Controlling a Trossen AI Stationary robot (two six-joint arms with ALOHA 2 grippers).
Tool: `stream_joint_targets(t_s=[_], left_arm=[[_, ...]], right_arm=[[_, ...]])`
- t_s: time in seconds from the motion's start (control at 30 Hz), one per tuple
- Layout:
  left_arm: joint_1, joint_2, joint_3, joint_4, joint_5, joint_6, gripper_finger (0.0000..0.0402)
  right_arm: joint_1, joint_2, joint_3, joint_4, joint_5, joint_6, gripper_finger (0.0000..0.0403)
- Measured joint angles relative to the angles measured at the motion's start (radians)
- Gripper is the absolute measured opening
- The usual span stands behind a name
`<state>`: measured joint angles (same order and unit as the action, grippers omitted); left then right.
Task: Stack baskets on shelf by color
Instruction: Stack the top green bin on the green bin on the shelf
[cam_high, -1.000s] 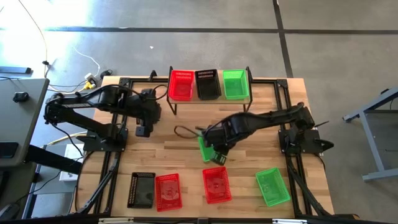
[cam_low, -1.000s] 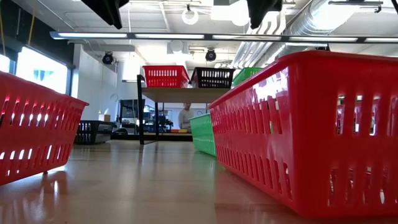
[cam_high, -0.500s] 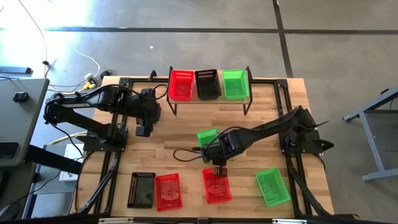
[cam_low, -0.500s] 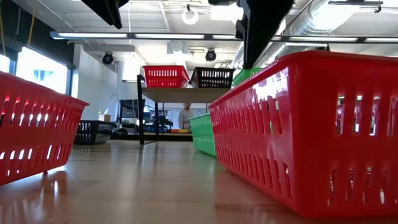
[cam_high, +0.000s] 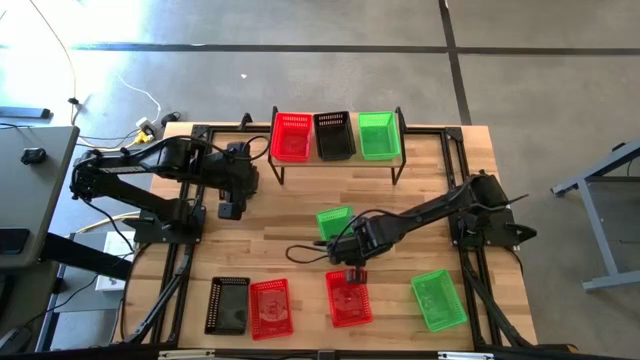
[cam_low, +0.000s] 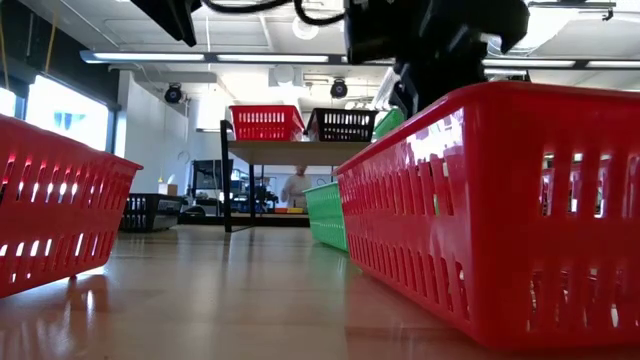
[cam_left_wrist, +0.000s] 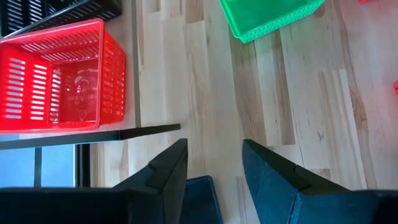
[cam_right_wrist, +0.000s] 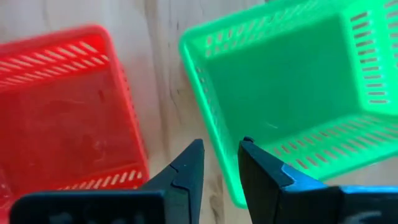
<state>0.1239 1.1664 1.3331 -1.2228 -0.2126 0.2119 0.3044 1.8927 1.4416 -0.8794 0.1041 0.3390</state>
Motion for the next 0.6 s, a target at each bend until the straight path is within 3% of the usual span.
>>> stream_joint_targets(t_s=[0.17, 0.6], left_arm=[[0.000, 0.000, 0.000, 0.000, 0.000, 0.000, 0.0142], [0.000, 0.000, 0.000, 0.002, 0.000, 0.000, 0.0142]], right_arm=[[-0.006, 0.000, -0.042, 0.041, -0.052, -0.002, 0.0085], [-0.051, 0.000, -0.100, 0.102, -0.033, 0.019, 0.0084]])
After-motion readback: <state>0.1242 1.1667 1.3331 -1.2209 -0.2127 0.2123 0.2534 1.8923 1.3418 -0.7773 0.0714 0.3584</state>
